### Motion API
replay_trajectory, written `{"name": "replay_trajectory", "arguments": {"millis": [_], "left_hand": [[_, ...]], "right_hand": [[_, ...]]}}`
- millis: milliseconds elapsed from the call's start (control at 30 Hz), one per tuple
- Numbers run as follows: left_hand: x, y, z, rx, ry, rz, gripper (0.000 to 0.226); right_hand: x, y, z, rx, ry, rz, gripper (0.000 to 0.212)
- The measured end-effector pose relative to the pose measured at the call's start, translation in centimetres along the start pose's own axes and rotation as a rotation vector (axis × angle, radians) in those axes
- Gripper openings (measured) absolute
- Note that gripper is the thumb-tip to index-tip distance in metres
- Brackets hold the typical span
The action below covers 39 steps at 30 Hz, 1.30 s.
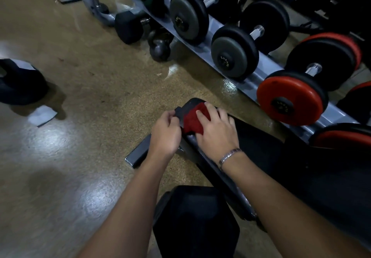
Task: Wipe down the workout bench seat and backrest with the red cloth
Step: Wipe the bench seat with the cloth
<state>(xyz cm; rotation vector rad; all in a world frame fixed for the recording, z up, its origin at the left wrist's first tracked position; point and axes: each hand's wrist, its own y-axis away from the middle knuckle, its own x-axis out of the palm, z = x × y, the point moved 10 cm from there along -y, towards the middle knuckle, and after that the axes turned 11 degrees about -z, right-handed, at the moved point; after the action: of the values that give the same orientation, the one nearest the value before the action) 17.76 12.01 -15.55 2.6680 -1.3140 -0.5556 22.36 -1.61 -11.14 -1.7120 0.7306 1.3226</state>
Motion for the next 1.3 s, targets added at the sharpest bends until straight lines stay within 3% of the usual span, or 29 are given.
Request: {"name": "replay_trajectory", "arguments": {"millis": [167, 333, 567, 700, 833, 1033, 1300], "left_hand": [[-0.5, -0.1, 0.2, 0.0, -0.017, -0.09, 0.029], [-0.8, -0.2, 0.3, -0.011, -0.026, -0.128, 0.028], [-1.0, -0.1, 0.1, -0.032, -0.012, -0.128, 0.022], [-1.0, -0.2, 0.1, -0.041, -0.013, -0.138, 0.016], [-1.0, -0.5, 0.4, -0.055, 0.004, -0.135, 0.018], [-0.7, -0.3, -0.2, -0.003, -0.033, -0.134, 0.017], [-1.4, -0.7, 0.1, -0.05, 0.038, -0.191, 0.02]], "right_hand": [[2.3, -2.9, 2.0, -0.022, -0.228, 0.137, 0.064], [1.0, -0.2, -0.5, -0.103, -0.373, 0.019, 0.057], [3.8, -6.5, -1.8, 0.18, -0.4, 0.081, 0.049], [4.7, -6.6, 1.0, 0.047, -0.448, 0.14, 0.047], [2.6, -4.2, -1.1, -0.015, -0.561, 0.08, 0.047], [4.1, -6.9, -4.1, 0.26, -0.479, 0.075, 0.044], [2.8, -3.5, 1.3, 0.013, -0.538, 0.079, 0.05]]}}
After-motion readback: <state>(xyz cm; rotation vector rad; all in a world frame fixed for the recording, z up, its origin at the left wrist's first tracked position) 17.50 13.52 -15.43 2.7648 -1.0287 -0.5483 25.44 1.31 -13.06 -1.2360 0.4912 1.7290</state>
